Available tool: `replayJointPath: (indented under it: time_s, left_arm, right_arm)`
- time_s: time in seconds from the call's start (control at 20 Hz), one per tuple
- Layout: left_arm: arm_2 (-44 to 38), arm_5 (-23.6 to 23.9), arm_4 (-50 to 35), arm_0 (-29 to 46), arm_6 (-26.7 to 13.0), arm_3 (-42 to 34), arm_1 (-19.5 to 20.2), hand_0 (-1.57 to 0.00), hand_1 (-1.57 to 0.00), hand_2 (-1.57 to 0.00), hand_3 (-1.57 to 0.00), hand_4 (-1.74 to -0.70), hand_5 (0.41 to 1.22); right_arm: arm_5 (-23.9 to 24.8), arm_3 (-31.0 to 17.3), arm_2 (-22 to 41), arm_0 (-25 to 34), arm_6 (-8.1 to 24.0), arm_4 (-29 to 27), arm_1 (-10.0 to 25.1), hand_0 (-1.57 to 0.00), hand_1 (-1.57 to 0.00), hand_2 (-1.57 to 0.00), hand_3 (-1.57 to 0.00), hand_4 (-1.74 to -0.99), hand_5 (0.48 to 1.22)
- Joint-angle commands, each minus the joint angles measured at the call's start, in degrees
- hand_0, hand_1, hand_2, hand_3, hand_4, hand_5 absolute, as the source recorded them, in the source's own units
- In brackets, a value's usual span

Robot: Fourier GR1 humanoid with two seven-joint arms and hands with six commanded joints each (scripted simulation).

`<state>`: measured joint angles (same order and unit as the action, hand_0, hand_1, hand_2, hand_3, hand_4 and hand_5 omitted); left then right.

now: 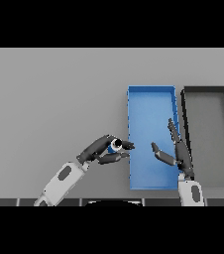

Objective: Pick up the blue pipe and place it into the blue bin.

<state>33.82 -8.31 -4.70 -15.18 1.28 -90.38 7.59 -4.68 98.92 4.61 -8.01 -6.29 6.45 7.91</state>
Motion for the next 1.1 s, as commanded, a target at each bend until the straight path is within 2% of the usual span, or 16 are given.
replayJointPath:
  time_s: [0.0, 0.05, 0.15, 0.25, 0.3, 0.35, 0.4, 0.45, 0.55, 0.65, 0.75, 0.8, 0.9, 1.05]
  left_arm:
    - [-0.09, -0.1, 0.43, -0.29, -0.42, 0.55, -0.04, -1.57, -1.57, -1.57, -1.5, -1.74, 1.22]
    - [0.13, -0.03, 0.9, -0.16, -0.27, 0.63, -0.49, -1.57, -1.57, -1.57, -1.5, -1.74, 1.22]
    - [-0.58, -0.4, 0.69, -0.51, 0.03, 1.06, -0.82, -1.57, -1.57, -1.57, -1.5, -1.74, 1.22]
    - [-0.43, -1.06, 1.28, -0.02, 0.44, 0.88, -0.47, -1.57, -1.57, -1.57, -1.49, -1.74, 1.221]
    - [-0.81, -1.16, 1.27, -0.36, 0.51, 0.7, -0.43, -1.57, -1.57, -1.57, -1.49, -1.74, 1.221]
    - [-0.71, -1.08, 1.69, -0.34, 0.24, 0.17, -0.41, -1.57, -1.57, -1.57, -1.49, -1.74, 1.221]
    - [-0.61, -1.23, 1.84, -0.08, 0.32, 0.59, -0.76, -1.57, -1.57, -1.57, -1.49, -1.74, 1.221]
    - [-0.61, -1.34, 2.14, 0.17, 0.25, 0.59, -0.76, -1.57, -1.57, -1.57, -1.49, -1.74, 1.221]
    - [-1.02, -1.33, 2.55, 0.36, 0.81, 0.26, -0.73, -1.57, -1.57, -1.57, -1.49, -1.74, 1.221]
    - [-1.3, -1.6, 2.61, -0.07, -0.32, 0.23, -1.09, -1.57, -1.57, -1.57, -1.48, -1.74, 1.221]
    - [-1.88, -2.28, 2.27, -0.33, -0.1, 0.92, -1.42, -1.57, -1.57, -1.57, -1.49, -1.74, 1.221]
    - [-1.44, -2.79, 2.7, 0.64, 0.79, 0.53, -1.07, -1.57, -1.57, -1.57, -1.49, -1.74, 1.221]
    - [-1.58, -3.52, 2.47, 0.7, 1.56, 0.71, -1.54, -1.57, -1.57, -1.57, -1.5, -1.74, 1.221]
    - [-1.76, -4.95, 1.82, 0.81, 1.73, 0.67, -1.9, -1.57, -1.57, -1.57, -1.53, -1.74, 1.221]
  right_arm:
    - [-1.96, 0.83, -0.51, 0.94, -0.41, -2.99, 0.28, 0.0, 0.0, 0.0, 0.0, -1.196, 0.622]
    - [-5.45, 2.91, -1.0, 1.01, -0.95, -8.09, 0.86, 0.0, 0.0, 0.0, 0.0, -1.195, 0.608]
    - [-11.66, 6.12, -1.31, 1.55, 0.76, -14.93, 4.52, 0.0, 0.0, 0.0, 0.0, -1.231, 0.572]
    - [-16.0, 10.38, -0.94, 3.41, 4.56, -20.88, 8.39, 0.0, 0.0, 0.0, 0.0, -1.282, 0.537]
    - [-17.46, 12.12, 0.17, 4.59, 6.92, -21.96, 9.98, 0.0, 0.0, 0.0, 0.0, -1.303, 0.515]
    - [-18.48, 13.63, 1.06, 5.94, 9.79, -23.83, 11.15, 0.0, 0.0, 0.0, 0.0, -1.314, 0.5]
    - [-19.66, 14.72, 2.01, 6.82, 10.79, -24.36, 12.08, 0.0, 0.0, 0.0, 0.0, -1.319, 0.501]
    - [-20.3, 15.55, 2.65, 9.12, 13.37, -26.1, 13.24, 0.0, 0.0, 0.0, 0.0, -1.314, 0.5]
    - [-21.26, 16.12, 5.44, 12.53, 17.32, -27.42, 13.15, 0.0, 0.0, 0.0, 0.0, -1.309, 0.503]
    - [-22.96, 15.62, 7.69, 16.33, 18.46, -25.93, 13.22, 0.0, 0.0, 0.0, 0.0, -1.311, 0.517]
    - [-24.23, 14.45, 9.28, 19.33, 19.23, -24.58, 12.88, 0.0, 0.0, 0.0, 0.0, -1.294, 0.523]
    - [-24.91, 14.18, 9.93, 20.5, 19.84, -25.61, 12.61, 0.0, 0.0, 0.0, 0.0, -1.276, 0.527]
    - [-25.34, 13.27, 12.47, 22.73, 21.72, -24.5, 10.85, 0.0, 0.0, 0.0, 0.0, -1.241, 0.53]
    - [-25.26, 11.92, 14.99, 26.48, 24.22, -24.05, 8.26, 0.0, 0.0, 0.0, 0.0, -1.227, 0.532]
